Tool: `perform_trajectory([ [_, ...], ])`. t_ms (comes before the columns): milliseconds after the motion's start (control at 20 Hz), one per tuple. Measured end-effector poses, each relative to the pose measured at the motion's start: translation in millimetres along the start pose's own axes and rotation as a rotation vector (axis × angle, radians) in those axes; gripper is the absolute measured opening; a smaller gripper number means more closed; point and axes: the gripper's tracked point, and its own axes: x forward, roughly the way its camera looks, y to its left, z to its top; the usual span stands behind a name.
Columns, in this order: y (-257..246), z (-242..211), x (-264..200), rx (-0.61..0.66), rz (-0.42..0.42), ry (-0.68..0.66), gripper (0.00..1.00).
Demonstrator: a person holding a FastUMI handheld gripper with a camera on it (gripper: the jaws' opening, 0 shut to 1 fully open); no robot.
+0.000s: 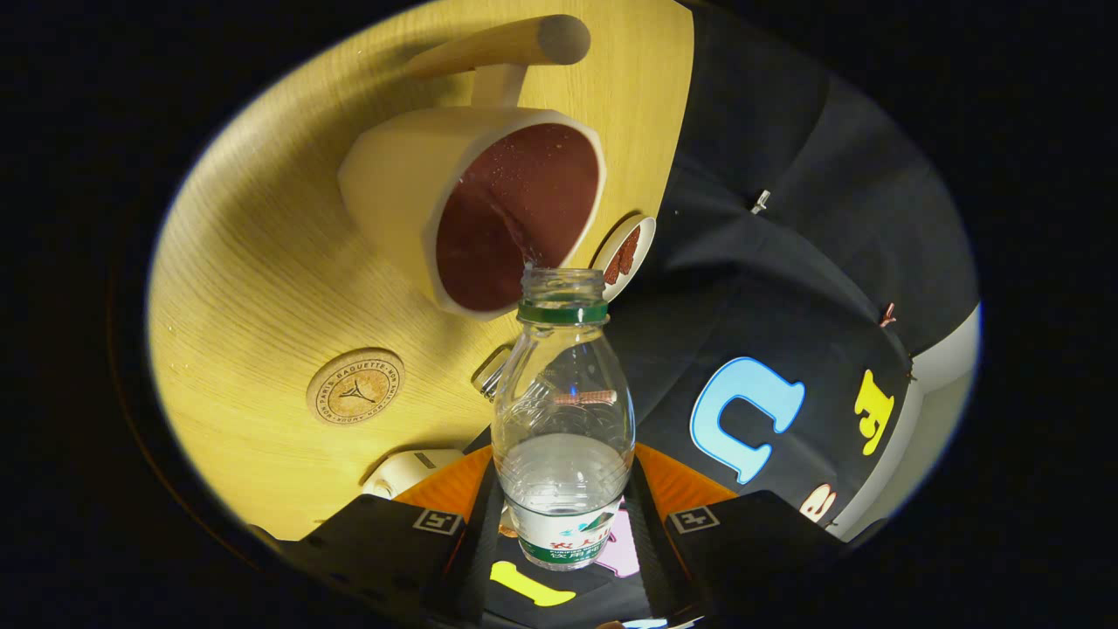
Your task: Take the bottle from table, then pour the juice into the cup, finally place the bottle on the coaster
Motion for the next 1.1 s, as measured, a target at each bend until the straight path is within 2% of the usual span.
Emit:
perform_trajectory([
  [450,-7.1,2.0,2.4,-0.091,-0.001,-0.014,0.70],
  [1100,-3.3,-3.2,3.4,-0.113,0.037,0.002,0.70],
])
